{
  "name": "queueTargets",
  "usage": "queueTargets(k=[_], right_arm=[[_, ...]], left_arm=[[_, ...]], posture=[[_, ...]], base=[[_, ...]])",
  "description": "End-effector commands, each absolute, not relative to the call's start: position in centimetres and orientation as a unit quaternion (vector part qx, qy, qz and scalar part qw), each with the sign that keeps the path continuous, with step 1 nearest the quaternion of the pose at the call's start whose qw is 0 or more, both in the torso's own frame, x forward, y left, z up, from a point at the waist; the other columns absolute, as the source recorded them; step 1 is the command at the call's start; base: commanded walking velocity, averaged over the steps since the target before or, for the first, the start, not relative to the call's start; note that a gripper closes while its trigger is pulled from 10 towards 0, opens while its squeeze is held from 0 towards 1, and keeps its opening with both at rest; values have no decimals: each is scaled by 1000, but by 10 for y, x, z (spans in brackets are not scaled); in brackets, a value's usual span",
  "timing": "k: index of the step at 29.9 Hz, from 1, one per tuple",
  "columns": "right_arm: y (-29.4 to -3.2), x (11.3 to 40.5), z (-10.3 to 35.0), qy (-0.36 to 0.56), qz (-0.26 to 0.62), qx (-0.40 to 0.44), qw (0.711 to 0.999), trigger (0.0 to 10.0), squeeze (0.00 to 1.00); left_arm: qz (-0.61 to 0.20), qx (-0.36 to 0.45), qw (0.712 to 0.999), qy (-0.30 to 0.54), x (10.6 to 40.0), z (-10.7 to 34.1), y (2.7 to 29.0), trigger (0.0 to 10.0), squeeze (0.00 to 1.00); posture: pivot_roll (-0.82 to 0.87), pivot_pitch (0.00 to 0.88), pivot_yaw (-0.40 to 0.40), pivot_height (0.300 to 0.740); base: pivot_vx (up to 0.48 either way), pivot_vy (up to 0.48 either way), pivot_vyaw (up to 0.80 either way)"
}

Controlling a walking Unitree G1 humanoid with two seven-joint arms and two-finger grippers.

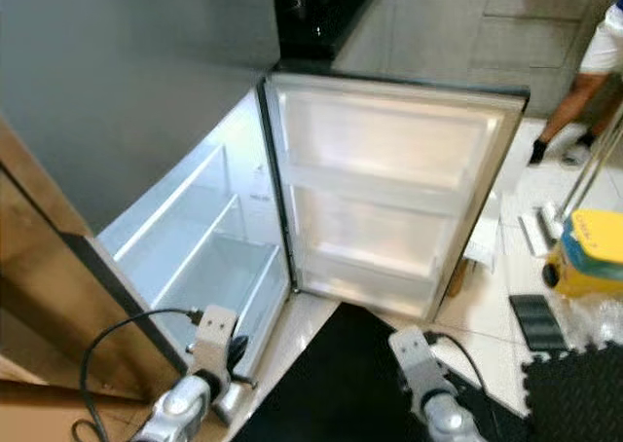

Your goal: Restocking fridge

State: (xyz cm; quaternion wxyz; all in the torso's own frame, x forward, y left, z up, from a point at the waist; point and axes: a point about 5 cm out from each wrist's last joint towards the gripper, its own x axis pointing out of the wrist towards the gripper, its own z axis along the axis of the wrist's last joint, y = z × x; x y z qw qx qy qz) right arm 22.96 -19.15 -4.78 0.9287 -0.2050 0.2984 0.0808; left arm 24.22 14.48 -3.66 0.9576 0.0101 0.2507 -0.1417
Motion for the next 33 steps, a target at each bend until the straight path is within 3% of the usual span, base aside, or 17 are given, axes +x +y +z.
queueTargets(k=[1, 14, 33], right_arm=[[-196, 225, -50, 308, 78, -209, 925, 10000, 0], [-195, 228, -49, 305, 83, -212, 925, 10000, 0], [-168, 251, -38, 284, 145, -225, 921, 10000, 0]], left_arm=[[-137, 7, 958, 251, 241, -37, 146, 10000, 0], [-127, 9, 960, 251, 241, -38, 148, 10000, 0], [-74, 28, 971, 225, 239, -33, 167, 10000, 0]], posture=[[-162, 64, 47, 740], [-159, 63, 40, 740], [-46, 60, -58, 740]], base=[[0, -409, 0], [0, -411, 0], [0, 0, 0]])
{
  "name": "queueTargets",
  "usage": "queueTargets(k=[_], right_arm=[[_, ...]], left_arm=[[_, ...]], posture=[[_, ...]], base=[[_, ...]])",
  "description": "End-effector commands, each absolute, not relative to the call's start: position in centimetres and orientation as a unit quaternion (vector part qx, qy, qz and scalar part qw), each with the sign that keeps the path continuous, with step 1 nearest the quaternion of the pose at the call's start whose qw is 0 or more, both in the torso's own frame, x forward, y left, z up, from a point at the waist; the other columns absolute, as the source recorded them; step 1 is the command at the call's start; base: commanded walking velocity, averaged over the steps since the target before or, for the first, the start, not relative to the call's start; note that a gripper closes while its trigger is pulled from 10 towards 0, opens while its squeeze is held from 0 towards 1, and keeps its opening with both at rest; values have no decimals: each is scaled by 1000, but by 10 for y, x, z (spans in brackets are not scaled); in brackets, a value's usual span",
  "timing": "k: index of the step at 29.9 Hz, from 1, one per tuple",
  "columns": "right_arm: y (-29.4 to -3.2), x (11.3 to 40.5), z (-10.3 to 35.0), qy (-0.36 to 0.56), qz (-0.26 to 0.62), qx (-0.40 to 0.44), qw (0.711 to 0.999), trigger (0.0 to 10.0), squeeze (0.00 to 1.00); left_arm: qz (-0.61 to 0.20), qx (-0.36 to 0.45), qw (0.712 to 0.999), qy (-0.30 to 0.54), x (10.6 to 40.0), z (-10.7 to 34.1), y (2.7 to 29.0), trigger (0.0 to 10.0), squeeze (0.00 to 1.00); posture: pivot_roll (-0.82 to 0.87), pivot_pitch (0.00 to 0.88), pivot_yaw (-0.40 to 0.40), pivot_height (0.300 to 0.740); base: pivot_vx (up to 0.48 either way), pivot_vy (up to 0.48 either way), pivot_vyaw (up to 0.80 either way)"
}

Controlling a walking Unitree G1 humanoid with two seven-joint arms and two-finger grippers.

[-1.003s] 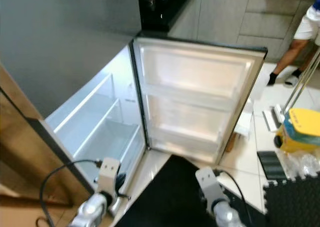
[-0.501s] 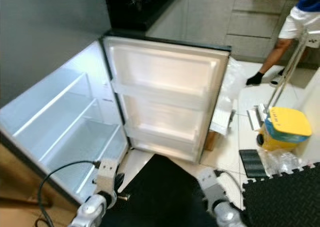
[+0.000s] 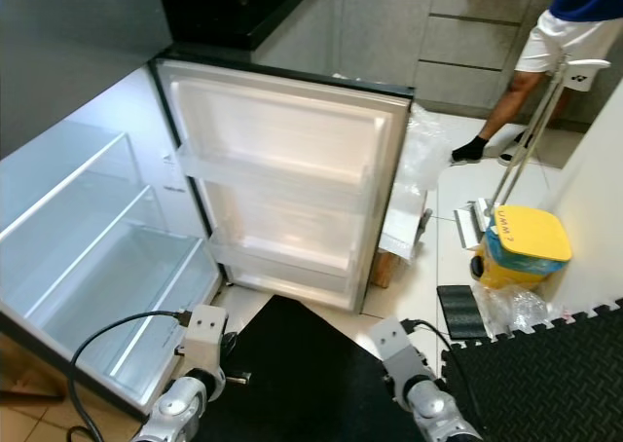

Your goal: Restocking fridge

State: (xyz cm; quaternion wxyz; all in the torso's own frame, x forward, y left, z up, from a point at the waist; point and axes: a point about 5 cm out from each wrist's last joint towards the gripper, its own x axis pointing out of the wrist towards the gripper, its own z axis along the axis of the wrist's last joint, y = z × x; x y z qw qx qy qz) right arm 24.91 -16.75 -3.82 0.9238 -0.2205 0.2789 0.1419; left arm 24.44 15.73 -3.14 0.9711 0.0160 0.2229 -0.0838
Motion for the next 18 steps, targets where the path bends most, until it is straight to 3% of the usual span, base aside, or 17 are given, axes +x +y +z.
queueTargets(k=[1, 18], right_arm=[[-166, 251, -38, 283, 148, -224, 921, 10000, 0], [-152, 249, -40, 279, 139, -200, 929, 10000, 0]], left_arm=[[-73, 28, 972, 223, 239, -34, 168, 10000, 0], [-87, 21, 974, 207, 241, -29, 161, 10000, 0]], posture=[[-41, 58, -60, 740], [-32, 40, 2, 740]], base=[[0, 0, 0], [0, 0, 0]])
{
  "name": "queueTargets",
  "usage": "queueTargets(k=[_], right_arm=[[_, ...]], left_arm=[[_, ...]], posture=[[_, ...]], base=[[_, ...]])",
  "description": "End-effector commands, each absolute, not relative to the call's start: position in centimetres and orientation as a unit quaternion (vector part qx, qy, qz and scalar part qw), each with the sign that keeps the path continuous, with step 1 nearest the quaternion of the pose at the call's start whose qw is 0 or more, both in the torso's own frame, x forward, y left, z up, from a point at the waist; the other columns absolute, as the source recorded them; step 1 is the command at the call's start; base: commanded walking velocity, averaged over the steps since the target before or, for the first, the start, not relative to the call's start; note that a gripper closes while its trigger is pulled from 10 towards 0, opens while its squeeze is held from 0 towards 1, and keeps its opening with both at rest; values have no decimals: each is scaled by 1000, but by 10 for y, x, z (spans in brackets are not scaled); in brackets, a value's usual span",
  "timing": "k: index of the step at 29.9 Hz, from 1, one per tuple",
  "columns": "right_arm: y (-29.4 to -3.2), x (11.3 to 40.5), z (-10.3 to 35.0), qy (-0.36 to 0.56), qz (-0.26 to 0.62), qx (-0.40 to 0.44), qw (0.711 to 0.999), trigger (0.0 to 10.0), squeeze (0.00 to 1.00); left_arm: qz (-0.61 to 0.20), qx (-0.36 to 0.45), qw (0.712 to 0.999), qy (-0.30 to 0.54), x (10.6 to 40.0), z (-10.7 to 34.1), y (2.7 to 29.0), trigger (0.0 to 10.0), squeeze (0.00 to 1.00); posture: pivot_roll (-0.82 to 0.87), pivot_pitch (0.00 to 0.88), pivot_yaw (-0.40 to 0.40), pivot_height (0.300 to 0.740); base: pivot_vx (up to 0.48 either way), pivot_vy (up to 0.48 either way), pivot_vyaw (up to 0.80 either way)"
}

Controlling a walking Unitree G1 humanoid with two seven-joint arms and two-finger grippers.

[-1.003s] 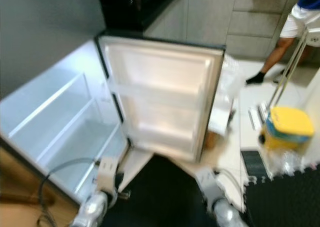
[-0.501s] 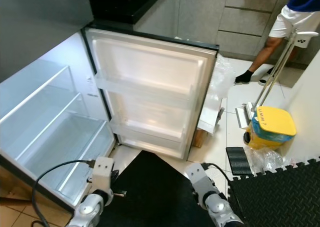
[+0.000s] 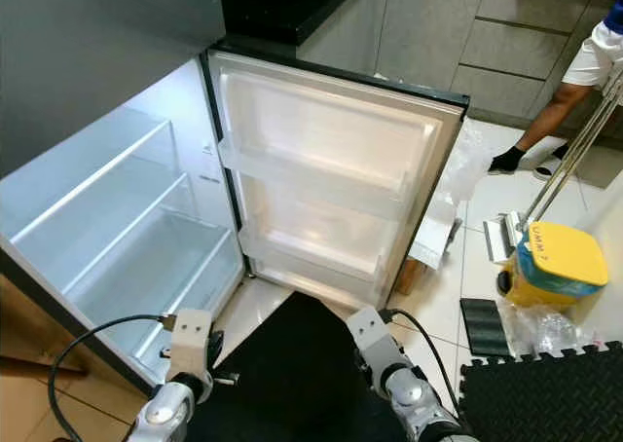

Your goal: Restocking fridge

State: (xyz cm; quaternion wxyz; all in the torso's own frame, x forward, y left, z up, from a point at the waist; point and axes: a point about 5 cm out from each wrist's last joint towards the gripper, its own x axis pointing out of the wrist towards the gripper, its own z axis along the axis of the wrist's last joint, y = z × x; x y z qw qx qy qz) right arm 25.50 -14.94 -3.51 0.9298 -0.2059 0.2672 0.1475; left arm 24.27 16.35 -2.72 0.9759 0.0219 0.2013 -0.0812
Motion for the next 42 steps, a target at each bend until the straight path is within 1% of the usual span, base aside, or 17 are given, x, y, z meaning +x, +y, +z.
queueTargets(k=[1, 8, 16, 25, 42], right_arm=[[-153, 249, -40, 277, 135, -198, 930, 10000, 0], [-162, 246, -41, 279, 113, -193, 934, 10000, 0], [-168, 244, -42, 279, 102, -192, 935, 10000, 0], [-169, 244, -42, 278, 99, -192, 936, 10000, 0], [-171, 243, -41, 278, 98, -193, 936, 10000, 0]], left_arm=[[-89, 17, 974, 207, 242, -29, 160, 10000, 0], [-83, 4, 972, 219, 245, -29, 160, 10000, 0], [-72, -2, 973, 221, 245, -30, 163, 10000, 0], [-71, -15, 974, 214, 248, -27, 163, 10000, 0], [-76, -20, 975, 210, 250, -26, 161, 10000, 0]], posture=[[-45, 38, 12, 740], [-82, 43, 35, 740], [-91, 48, 32, 740], [-92, 48, 33, 740], [-93, 51, 31, 740]], base=[[0, 0, 0], [0, 0, 0], [31, 0, 0], [355, 0, 0], [480, 0, 0]])
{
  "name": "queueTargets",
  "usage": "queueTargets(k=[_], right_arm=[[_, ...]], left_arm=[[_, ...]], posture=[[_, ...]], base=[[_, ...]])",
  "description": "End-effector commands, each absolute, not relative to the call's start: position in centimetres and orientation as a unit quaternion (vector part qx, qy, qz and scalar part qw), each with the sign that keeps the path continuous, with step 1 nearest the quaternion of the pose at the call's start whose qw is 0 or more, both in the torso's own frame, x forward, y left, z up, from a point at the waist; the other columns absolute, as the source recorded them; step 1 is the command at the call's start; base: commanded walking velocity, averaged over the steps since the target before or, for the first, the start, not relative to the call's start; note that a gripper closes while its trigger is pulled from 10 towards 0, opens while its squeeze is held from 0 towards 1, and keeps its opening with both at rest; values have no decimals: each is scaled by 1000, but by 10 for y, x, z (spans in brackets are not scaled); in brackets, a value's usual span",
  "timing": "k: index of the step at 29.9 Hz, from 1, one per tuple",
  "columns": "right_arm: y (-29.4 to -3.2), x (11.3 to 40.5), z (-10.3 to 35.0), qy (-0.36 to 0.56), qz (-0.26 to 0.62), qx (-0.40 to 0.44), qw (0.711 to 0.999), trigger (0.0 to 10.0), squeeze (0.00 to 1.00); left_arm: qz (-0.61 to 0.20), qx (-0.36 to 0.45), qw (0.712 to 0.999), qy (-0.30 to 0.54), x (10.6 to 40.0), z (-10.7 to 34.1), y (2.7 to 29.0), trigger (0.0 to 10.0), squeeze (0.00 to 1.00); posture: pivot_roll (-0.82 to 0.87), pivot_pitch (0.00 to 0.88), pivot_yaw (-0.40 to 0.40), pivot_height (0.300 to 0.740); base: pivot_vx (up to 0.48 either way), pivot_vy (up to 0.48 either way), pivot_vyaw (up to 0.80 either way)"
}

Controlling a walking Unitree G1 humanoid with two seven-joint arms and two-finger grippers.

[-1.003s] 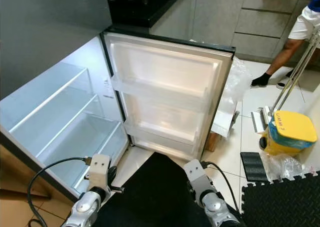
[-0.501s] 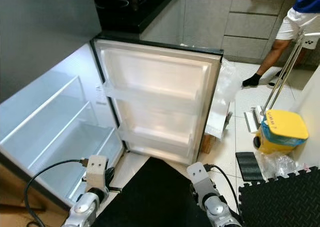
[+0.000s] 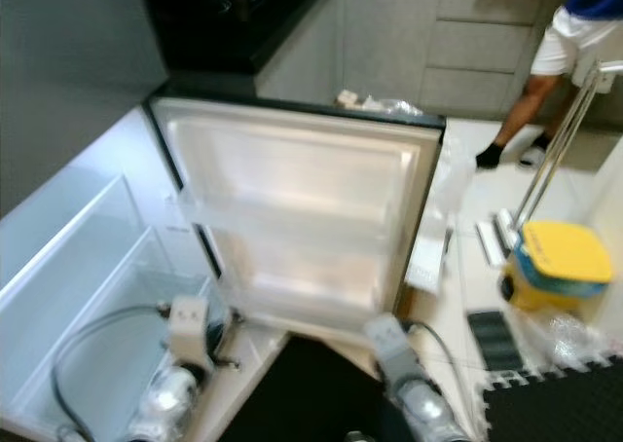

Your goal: Restocking fridge

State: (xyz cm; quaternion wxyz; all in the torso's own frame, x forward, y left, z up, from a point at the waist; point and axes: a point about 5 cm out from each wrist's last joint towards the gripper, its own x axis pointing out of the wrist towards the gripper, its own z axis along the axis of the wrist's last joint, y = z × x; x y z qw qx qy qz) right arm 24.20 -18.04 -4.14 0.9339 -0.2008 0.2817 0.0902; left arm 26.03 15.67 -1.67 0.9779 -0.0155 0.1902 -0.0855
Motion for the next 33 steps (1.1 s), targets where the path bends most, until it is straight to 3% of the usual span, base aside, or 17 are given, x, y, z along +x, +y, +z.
queueTargets(k=[1, 9, 33], right_arm=[[-171, 243, -41, 278, 99, -193, 936, 10000, 0], [-171, 243, -41, 277, 98, -193, 936, 10000, 0], [-172, 234, -46, 281, 91, -184, 938, 10000, 0]], left_arm=[[-76, -20, 975, 210, 250, -26, 161, 10000, 0], [-81, -12, 974, 210, 249, -26, 161, 10000, 0], [-137, -10, 970, 199, 245, -26, 146, 10000, 0]], posture=[[-93, 51, 31, 740], [-95, 52, 32, 740], [-112, 50, 35, 740]], base=[[480, 0, 0], [452, 0, 0], [0, 0, 0]])
